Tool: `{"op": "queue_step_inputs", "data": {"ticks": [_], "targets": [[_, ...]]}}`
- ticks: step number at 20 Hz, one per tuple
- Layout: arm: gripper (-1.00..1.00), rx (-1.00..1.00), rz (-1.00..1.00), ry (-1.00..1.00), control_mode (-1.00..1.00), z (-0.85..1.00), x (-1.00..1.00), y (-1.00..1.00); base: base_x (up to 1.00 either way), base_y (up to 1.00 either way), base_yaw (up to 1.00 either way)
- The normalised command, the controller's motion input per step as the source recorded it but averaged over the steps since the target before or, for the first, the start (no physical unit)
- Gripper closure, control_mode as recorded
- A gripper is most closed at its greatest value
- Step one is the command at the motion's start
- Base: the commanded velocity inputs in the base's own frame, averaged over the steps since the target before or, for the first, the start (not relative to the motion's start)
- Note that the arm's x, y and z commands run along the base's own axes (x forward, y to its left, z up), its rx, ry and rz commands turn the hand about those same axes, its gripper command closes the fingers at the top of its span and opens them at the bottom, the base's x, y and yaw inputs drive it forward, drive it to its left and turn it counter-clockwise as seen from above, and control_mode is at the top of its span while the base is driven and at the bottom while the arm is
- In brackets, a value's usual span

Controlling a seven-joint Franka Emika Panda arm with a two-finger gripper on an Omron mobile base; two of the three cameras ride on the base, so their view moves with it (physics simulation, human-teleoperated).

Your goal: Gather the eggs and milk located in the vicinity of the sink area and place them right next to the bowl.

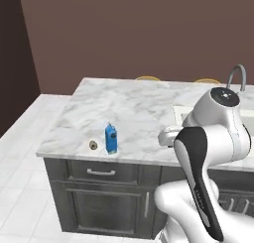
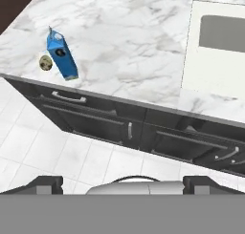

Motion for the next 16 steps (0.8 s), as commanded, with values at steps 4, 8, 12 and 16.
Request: {"op": "queue_step_inputs", "data": {"ticks": [4, 8, 12, 16], "targets": [[-1.00, 0.00, 0.00, 0.00, 1.00, 0.00, 0.00, 0.00, 0.32, 0.65, -0.08], [-1.00, 0.00, 0.00, 0.00, 1.00, 0.00, 0.00, 0.00, 0.22, 0.07, -0.17], [-1.00, 0.00, 0.00, 0.00, 1.00, 0.00, 0.00, 0.00, 0.16, 0.00, -0.31], [-1.00, 0.00, 0.00, 0.00, 1.00, 0.00, 0.00, 0.00, 0.36, 0.03, -0.27]]}}
